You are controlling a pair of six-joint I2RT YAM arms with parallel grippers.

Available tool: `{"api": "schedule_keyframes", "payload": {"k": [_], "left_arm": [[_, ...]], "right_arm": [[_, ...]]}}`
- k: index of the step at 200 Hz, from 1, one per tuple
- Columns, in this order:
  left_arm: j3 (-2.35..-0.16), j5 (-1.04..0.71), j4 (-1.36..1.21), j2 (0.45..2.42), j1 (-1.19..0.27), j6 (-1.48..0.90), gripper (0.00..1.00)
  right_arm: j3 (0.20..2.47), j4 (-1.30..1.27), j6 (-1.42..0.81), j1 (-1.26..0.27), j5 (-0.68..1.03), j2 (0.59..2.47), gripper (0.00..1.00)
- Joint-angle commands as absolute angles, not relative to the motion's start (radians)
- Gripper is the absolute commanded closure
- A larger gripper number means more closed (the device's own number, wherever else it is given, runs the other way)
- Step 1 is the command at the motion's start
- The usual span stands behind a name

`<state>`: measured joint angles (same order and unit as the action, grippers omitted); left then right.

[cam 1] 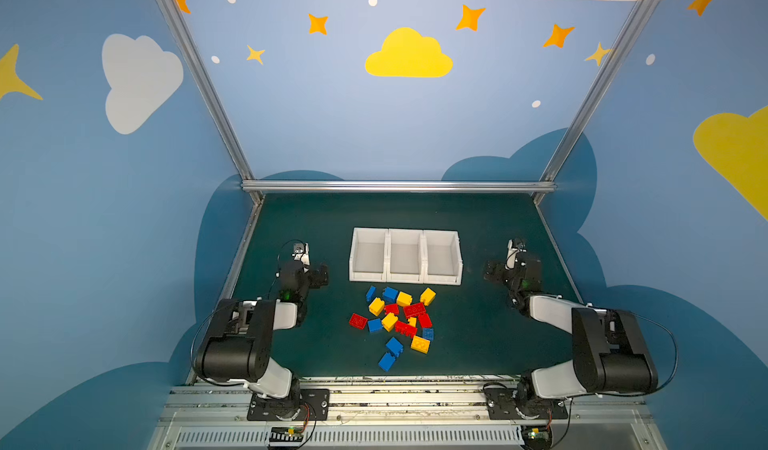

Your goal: Sort the legos into containers by color

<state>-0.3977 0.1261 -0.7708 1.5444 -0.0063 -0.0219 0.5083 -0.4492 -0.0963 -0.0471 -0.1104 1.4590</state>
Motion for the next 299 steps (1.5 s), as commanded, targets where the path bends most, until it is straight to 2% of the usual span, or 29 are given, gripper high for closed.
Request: {"api": "schedule_keyframes", "payload": {"k": [1, 194, 209, 249, 282, 299], "left_arm": [[-0.413, 0.114, -0.772, 1.526, 0.0, -0.008, 0.0], [-0.41, 0.114, -0.777, 1.521, 0.0, -0.013, 0.0], [-0.406, 0.09, -0.774, 1.477, -0.002, -0.003, 0.0], [-0.574, 0.066, -0.158, 1.216, -0.027, -0.086, 0.0], [-0.614, 0.075, 0.05, 1.077, -0.114, -0.103, 0.0], [-0.625, 0.083, 0.127, 1.036, -0.16, -0.152, 0.0]], "right_arm": [[0.523, -0.45, -0.091, -0.044, -0.097, 1.451, 0.01], [0.523, -0.452, -0.09, -0.04, -0.096, 1.447, 0.01], [0.56, -0.37, -0.096, -0.049, -0.115, 1.41, 0.01], [0.707, 0.018, -0.111, -0.12, -0.138, 1.249, 0.01], [0.784, 0.241, -0.146, -0.186, -0.047, 1.187, 0.01], [0.806, 0.328, -0.213, -0.234, -0.058, 1.187, 0.02]]}}
